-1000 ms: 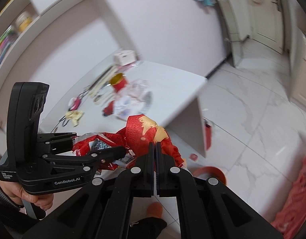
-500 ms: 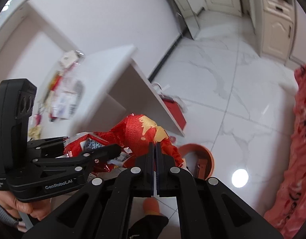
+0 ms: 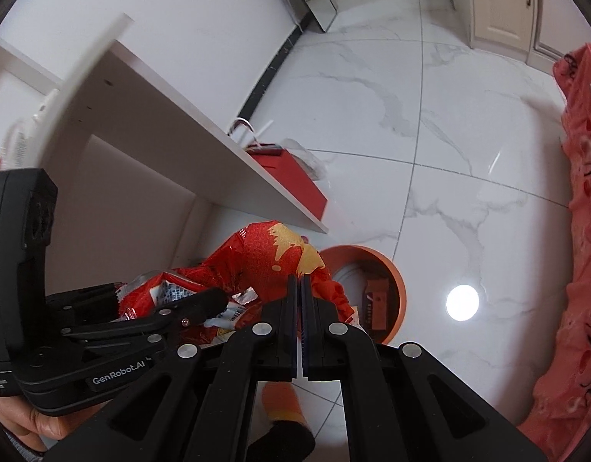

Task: Collect trash
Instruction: 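Carry both red wrappers over the orange bin with both tools, then open both tools to drop the wrappers into the bin, then bring both tools back over the desk toward the remaining trash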

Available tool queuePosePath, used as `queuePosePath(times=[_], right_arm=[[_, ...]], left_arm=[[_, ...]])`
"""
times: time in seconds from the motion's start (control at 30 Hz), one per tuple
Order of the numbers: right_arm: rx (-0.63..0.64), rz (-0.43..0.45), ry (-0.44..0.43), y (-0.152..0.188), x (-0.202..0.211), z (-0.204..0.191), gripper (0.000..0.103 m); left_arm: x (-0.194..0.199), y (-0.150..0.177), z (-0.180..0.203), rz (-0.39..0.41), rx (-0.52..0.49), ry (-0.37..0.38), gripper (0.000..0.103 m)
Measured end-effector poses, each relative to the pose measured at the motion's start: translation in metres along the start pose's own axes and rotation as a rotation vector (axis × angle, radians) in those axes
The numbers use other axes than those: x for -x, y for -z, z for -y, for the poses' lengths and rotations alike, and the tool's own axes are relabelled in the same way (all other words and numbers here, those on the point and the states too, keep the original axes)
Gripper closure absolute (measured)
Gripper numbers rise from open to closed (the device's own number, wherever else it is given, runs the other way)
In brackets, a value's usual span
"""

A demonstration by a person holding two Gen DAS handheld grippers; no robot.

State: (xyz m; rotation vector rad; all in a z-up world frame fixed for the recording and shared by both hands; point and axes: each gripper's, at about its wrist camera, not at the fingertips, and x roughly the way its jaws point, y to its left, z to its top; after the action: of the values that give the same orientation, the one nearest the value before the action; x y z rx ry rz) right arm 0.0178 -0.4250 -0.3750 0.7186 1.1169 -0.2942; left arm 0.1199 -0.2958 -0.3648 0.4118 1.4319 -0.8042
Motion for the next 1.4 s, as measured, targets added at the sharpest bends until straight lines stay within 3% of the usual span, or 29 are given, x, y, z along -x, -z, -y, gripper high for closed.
queuePosePath(times=[0.27, 0.4, 0.47, 0.53, 0.77, 1.07, 1.23, 1.4], right_arm=[[-0.053, -0.014, 0.013, 0.005, -0.043, 0.024, 0.101], [-0.072, -0.036, 0.025, 0.005, -0.065, 0.033, 0.097], [-0.085, -0.048, 0.019, 0.004, -0.072, 0.037, 0.096], [-0.099, -0.058, 0.015, 0.004, -0.076, 0.039, 0.091], [-0.094, -0.056, 0.025, 0.005, -0.075, 0.04, 0.085], [-0.085, -0.035, 0.017, 0.003, -0.041, 0.031, 0.085], [-0.054, -0.011, -0.005, -0.001, -0.002, 0.013, 0.085], [-0.02, 0.028, -0.045, -0.006, 0.052, -0.015, 0.085]], left_arm=[[-0.037, -0.001, -0.009, -0.03, -0.005, -0.03, 0.065], [-0.052, -0.004, -0.01, -0.045, 0.006, -0.036, 0.061], [-0.055, -0.004, -0.011, -0.045, 0.003, -0.045, 0.05], [-0.055, -0.005, -0.01, -0.038, 0.0, -0.041, 0.046], [-0.056, -0.005, -0.011, -0.04, -0.014, -0.042, 0.045], [-0.04, -0.007, -0.005, -0.028, -0.011, -0.046, 0.045], [-0.007, -0.006, 0.006, 0.006, -0.037, -0.056, 0.045], [0.049, 0.003, 0.015, 0.075, -0.025, -0.047, 0.045]])
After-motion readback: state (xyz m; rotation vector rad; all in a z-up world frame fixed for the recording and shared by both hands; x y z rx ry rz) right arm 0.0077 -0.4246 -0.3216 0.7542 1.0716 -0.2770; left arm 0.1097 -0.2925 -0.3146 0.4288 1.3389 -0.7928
